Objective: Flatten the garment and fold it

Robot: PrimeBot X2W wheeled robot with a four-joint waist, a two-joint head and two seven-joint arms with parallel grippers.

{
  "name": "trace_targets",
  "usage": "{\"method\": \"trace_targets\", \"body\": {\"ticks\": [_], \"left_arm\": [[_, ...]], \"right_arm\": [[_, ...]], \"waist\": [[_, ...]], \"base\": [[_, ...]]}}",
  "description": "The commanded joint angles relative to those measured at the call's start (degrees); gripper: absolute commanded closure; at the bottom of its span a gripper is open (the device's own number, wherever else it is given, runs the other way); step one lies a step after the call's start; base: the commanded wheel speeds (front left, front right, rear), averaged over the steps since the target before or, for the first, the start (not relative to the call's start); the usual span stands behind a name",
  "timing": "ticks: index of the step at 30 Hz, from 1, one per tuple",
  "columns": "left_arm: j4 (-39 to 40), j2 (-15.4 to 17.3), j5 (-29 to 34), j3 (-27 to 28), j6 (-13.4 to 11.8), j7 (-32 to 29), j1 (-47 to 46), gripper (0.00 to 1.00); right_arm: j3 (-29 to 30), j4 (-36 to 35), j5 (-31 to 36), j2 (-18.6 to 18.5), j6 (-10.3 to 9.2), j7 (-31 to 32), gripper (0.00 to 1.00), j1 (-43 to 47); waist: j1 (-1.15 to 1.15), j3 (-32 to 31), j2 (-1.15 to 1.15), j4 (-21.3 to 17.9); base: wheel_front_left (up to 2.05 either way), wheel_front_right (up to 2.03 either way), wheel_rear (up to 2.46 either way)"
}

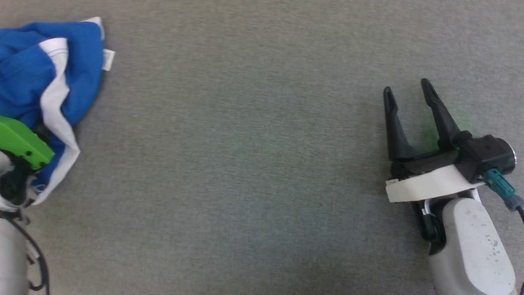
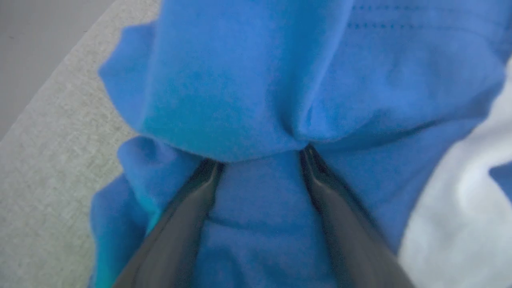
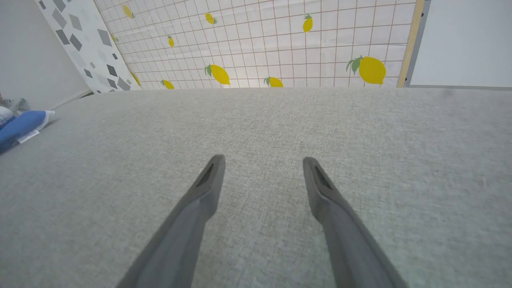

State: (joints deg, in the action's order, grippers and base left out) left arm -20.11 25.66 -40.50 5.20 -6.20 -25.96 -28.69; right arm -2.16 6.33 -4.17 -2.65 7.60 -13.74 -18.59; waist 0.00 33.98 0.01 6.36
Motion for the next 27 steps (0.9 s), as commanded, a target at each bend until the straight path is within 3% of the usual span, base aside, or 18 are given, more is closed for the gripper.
{"method": "trace_targets", "body": {"ticks": [1, 2, 3, 11, 15, 21, 27], "left_arm": [[-1.95, -2.60, -0.30, -2.74, -0.22, -3.43, 2.79, 0.58], [-1.39, -2.48, -0.08, -2.80, -0.29, -3.23, 3.17, 0.98], [-0.54, -2.13, 0.53, -2.55, -0.51, -1.92, 3.47, 1.00], [4.38, 1.48, 11.84, -0.94, -1.76, 23.23, 2.93, 1.00], [6.90, 3.29, 16.59, -2.13, -1.64, 31.07, 3.06, 1.00], [14.23, 4.16, 20.49, -4.64, -1.86, 34.73, 2.37, 1.00], [21.07, 1.18, 21.31, -10.67, -1.02, 30.50, -0.18, 1.00]], "right_arm": [[0.16, 1.77, -0.28, -0.22, -0.11, -0.16, 0.00, -0.02], [0.20, 2.04, -0.23, -0.22, -0.11, -0.24, 0.00, 0.10], [0.25, 2.26, -0.19, -0.22, -0.11, -0.32, 0.00, 0.27], [0.58, 5.21, -1.22, -0.22, -0.11, -0.78, 0.00, 3.11], [0.33, 6.86, -2.79, -0.22, -0.11, -0.96, 0.00, 5.29], [0.73, 7.53, -3.92, -0.22, -0.11, -1.11, 0.00, 7.85], [2.12, 7.26, -4.09, -0.22, -0.11, -1.15, 0.00, 9.96]], "waist": [[0.00, -0.20, -0.01, -1.33], [0.00, -1.11, -0.01, -1.13], [0.00, -2.08, -0.01, -0.92], [0.00, -13.56, -0.01, -0.05], [0.00, -19.87, -0.01, -1.11], [0.00, -25.89, -0.01, -4.14], [0.00, -28.47, -0.01, -7.65]], "base": [[0.00, 0.00, 0.00], [0.00, 0.00, 0.00], [0.00, 0.00, 0.00], [0.00, 0.00, 0.00], [0.00, 0.00, 0.00], [0.00, 0.00, 0.00], [0.00, 0.00, 0.00]]}}
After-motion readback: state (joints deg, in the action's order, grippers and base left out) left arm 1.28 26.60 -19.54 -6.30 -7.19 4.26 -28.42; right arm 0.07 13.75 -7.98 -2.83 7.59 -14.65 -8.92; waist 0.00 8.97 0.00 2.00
